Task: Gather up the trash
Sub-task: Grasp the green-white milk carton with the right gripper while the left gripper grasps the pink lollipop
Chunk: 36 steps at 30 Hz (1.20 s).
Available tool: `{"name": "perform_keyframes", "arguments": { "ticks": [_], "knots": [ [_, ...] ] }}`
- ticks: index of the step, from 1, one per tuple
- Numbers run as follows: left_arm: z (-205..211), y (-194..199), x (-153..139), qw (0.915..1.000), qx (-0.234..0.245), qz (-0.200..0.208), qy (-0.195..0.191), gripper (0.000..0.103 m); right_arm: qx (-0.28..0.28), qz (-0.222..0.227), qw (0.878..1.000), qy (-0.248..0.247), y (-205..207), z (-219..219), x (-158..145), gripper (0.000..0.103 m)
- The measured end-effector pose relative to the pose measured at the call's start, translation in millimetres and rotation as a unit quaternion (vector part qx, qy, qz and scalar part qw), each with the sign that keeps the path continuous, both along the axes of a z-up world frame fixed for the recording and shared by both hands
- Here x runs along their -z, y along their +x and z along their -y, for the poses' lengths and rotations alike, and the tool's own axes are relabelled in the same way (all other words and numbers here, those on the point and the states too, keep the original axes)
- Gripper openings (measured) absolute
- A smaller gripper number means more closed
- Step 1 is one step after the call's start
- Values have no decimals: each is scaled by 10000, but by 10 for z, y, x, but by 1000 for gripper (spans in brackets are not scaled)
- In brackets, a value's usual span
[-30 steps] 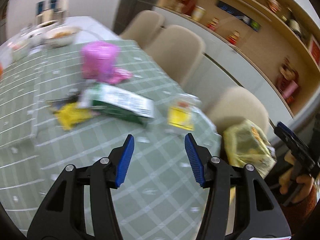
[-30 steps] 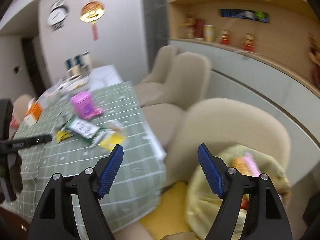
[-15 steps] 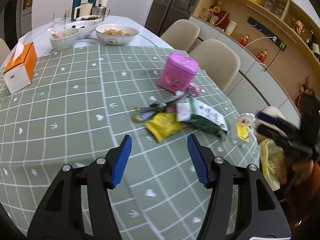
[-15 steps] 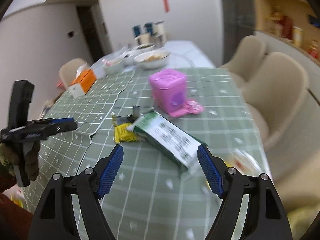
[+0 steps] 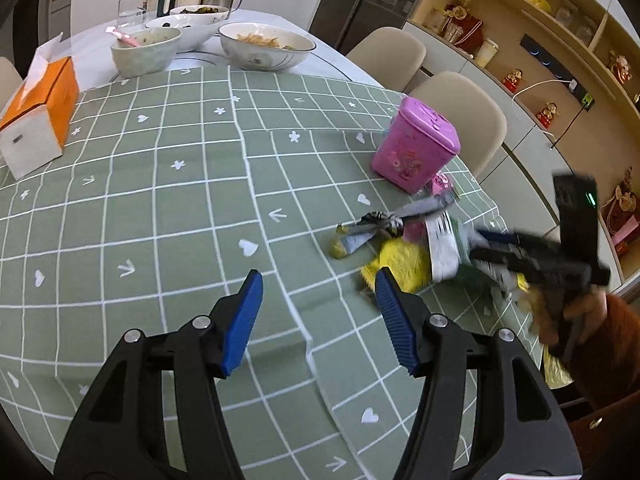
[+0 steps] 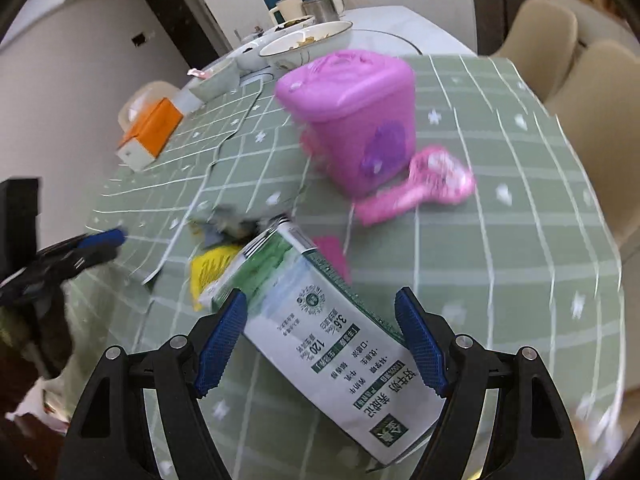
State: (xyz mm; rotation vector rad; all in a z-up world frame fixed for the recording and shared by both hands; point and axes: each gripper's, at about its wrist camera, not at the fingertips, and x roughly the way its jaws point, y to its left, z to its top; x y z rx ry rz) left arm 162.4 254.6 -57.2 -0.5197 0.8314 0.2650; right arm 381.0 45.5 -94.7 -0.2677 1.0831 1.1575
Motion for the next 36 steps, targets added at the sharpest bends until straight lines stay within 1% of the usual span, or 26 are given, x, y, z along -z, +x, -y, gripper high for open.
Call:
{"name": "perform_keyframes", "arguments": {
  "ticks": [1,3,7,9,10,11,13,14,15,16,18,20,22,23,24,26,27,28,30,33,36],
  "knots": [
    [0,30,2,10000,38,15,-8,55,8,-118,9999,64,-105,118,13,73],
    [37,137,6,9997,229,54,-9,55,14,-213,9997,83,-231,234,31,73],
    [186,421,-41,9968,760,165,166,55,173,-30,9998,-129,-506,545,91,73],
    [350,643,-104,9919,1183,298,352,55,302,63,9994,-148,-576,674,93,73],
    [420,733,-127,9896,1331,336,419,55,428,110,9990,-77,-612,775,76,73],
    [530,889,-151,9856,1558,379,531,55,559,155,9983,13,-631,868,53,73],
    [685,1125,-169,9808,1778,378,712,55,909,383,9949,187,-665,1063,-44,73],
    [787,1321,-146,9774,1930,319,803,55,1070,521,9926,249,-683,1155,-90,73],
    [852,1450,-120,9758,1992,256,867,55,1173,610,9909,269,-679,1201,-121,73],
    [919,1607,-75,9743,2045,137,933,55,1328,748,9879,270,-685,1290,-153,73],
    [1001,1851,34,9729,2089,-130,985,55,1510,888,9842,261,-680,1416,-172,73],
    [1032,2078,147,9746,1970,-427,980,55,1670,931,9812,263,-658,1541,-178,73],
    [1000,2239,242,9792,1696,-633,916,53,1784,931,9791,281,-650,1633,-175,73],
    [982,2270,279,9807,1641,-674,820,52,1823,935,9784,289,-649,1671,-167,73],
    [968,2310,311,9822,1561,-724,748,49,1854,946,9777,293,-663,1697,-162,73],
    [951,2365,369,9830,1457,-826,748,32,1891,966,9768,280,-682,1746,-142,73],
    [959,2372,383,9826,1459,-854,768,17,1892,966,9768,263,-688,1742,-127,73],
    [968,2365,376,9824,1472,-857,770,16,1883,971,9770,248,-699,1746,-114,73],
    [978,2279,293,9833,1494,-732,731,9,1849,985,9775,259,-716,1740,-105,73],
    [927,2020,122,9858,1471,-557,594,8,1701,967,9800,348,-760,1700,-109,73],
    [885,1665,-66,9871,1459,-396,520,8,1362,969,9850,427,-781,1581,-143,73]
  ]
}}
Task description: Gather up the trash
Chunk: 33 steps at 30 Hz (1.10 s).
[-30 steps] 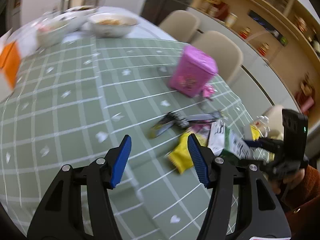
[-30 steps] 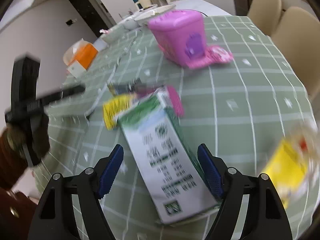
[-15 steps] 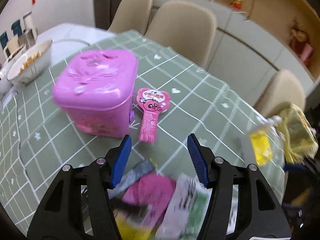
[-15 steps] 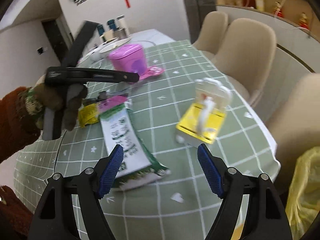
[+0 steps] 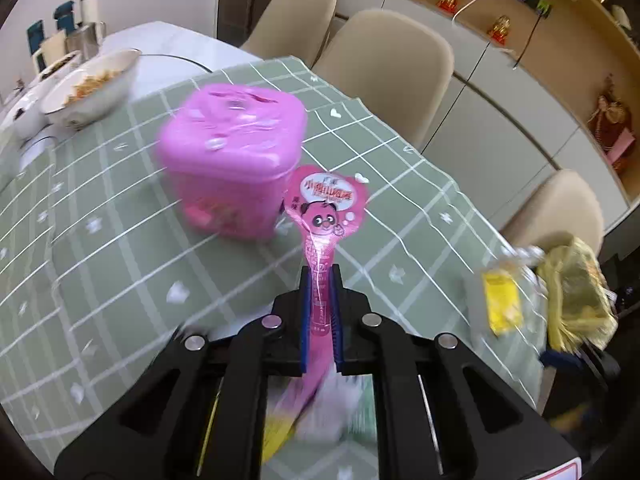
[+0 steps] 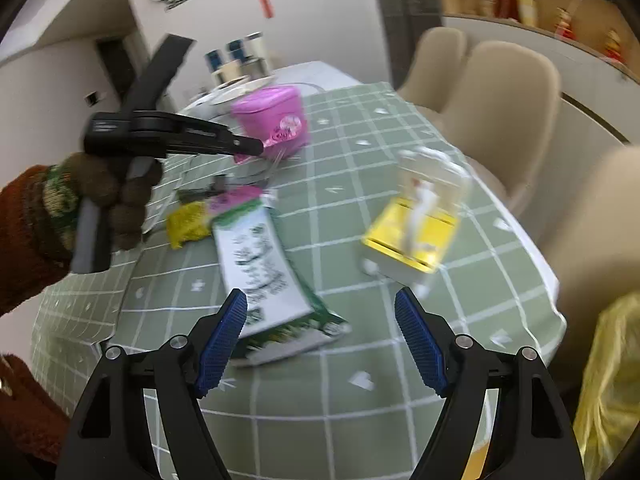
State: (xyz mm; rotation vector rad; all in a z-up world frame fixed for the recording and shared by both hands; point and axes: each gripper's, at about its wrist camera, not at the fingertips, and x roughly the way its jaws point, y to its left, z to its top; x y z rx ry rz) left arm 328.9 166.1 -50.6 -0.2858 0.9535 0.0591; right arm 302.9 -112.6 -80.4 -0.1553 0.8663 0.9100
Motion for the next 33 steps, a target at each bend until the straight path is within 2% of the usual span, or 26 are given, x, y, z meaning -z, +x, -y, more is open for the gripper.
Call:
{"name": "perform_keyframes", "arguments": {
  "ticks": [5,9,12,13,14,16,17,19,21,28,33],
  "knots": [
    [-77,-731,-161,9997,-185,11,-154,8,-873,55,9957,-319,-34,-437,49,73],
    [-140,-1173,-79,9989,-358,-223,-215,8,-1276,358,9889,-670,-54,-787,111,73],
    [-156,-1438,42,9975,-459,-367,-388,8,-1404,241,9866,-794,62,-1044,159,73],
    [-154,-1496,63,9972,-480,-382,-438,8,-1431,71,9864,-801,123,-1130,187,73],
    [-149,-1553,99,9966,-496,-396,-526,9,-1429,-41,9864,-817,175,-1171,205,73],
    [-130,-1601,139,9961,-518,-395,-594,19,-1404,-233,9856,-917,250,-1263,259,71],
    [-118,-1620,153,9962,-511,-379,-593,19,-1412,-268,9852,-935,258,-1277,265,53],
    [-91,-1647,153,9966,-477,-357,-573,33,-1318,-194,9863,-973,224,-1250,220,54],
    [-102,-1638,150,9971,-479,-288,-508,41,-1179,-97,9888,-905,184,-1159,140,54],
    [-234,-1629,97,9948,-943,106,-383,45,-599,-143,9966,-540,70,-703,-122,54],
    [-360,-1710,-24,9908,-1208,577,-198,50,-284,-11,9988,-408,-30,-498,-236,54]
  ]
}}
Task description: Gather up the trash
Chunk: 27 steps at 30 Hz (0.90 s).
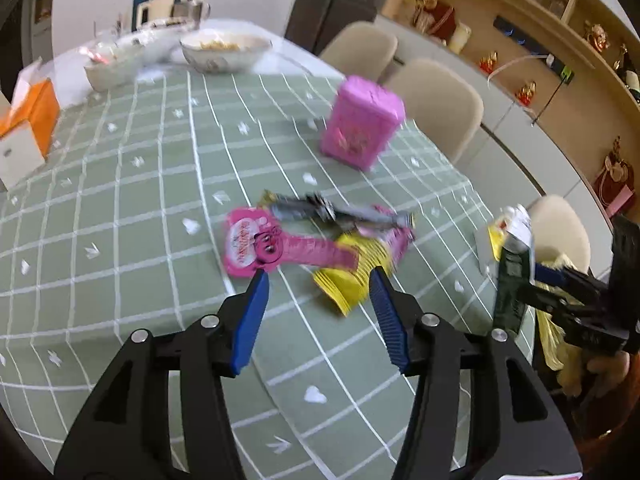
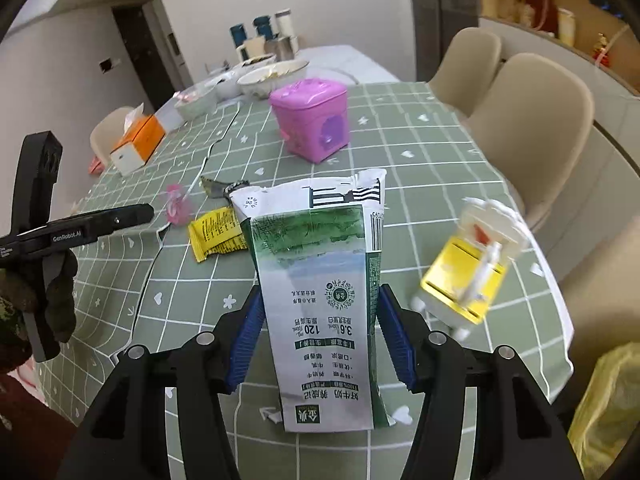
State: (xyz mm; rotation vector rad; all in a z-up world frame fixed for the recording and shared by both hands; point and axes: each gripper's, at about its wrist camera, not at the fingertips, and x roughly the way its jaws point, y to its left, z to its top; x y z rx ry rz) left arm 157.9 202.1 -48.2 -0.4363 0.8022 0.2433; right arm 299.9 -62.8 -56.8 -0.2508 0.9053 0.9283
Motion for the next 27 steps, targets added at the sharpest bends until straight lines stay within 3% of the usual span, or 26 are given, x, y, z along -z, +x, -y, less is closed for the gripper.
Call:
{"name": "perform_keyframes", "arguments": {
  "ticks": [8,10,15,21,25,27],
  "knots": [
    [-400,-44,109,9982,-574,-4,-161,53,338,-46,9994,85,-27,97,17,54],
    [-433,84,148,9990,-447,-12,0,53,375,-88,9992,103,-23,73,25,54],
    [-606,434,279,9954,667,-215,647,53,150,50,9999,6,-87,41,-13,54],
    [-803,557,493,9942,910,-468,-324,53,402,-255,9989,22,9,123,102,54],
    [-464,464,471,9880,1435,-419,-394,53,358,-287,9989,-72,-2,101,156,54],
    [-380,442,479,9891,1378,-430,-277,53,322,-301,9990,-118,-8,77,175,54]
  ]
}}
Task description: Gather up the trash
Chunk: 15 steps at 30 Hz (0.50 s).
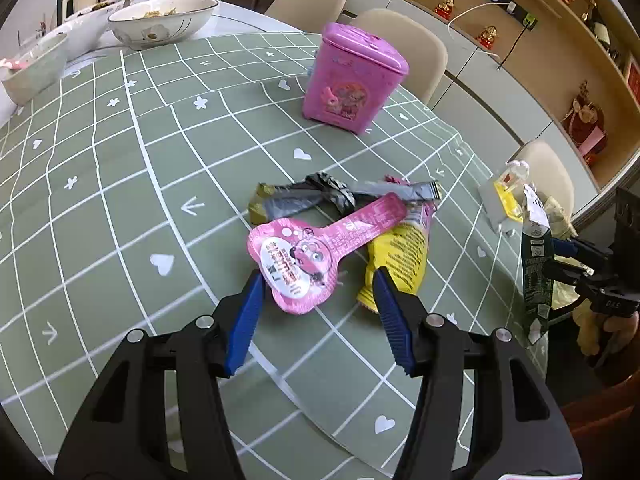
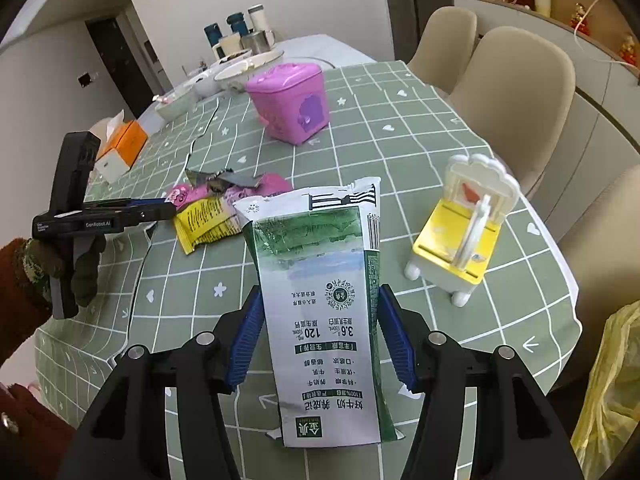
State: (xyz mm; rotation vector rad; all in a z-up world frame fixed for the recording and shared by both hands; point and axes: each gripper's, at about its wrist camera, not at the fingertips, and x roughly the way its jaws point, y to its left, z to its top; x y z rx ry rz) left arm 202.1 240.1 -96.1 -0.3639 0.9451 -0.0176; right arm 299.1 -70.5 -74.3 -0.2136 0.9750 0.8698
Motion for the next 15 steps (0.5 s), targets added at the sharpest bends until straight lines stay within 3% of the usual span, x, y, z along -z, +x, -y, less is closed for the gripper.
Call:
{"name": "perform_keyframes", "arguments": {
  "ticks": [8,9,10,15],
  "knots": [
    [-17,194,82,9989,-340,-151,278,52,-89,187,9998,-82,-89,-34,-62,54],
    [-17,218,79,9988,-385,-185,237,43,-77,194,9998,-75,-94,-19,-67,54],
    [-26,230,77,9987,-414,-223,204,43,-50,212,9997,-56,-112,0,-86,54],
    [150,151,-149,9982,-413,-95,414,42,20,413,9991,93,-226,110,-250,54]
  ]
}}
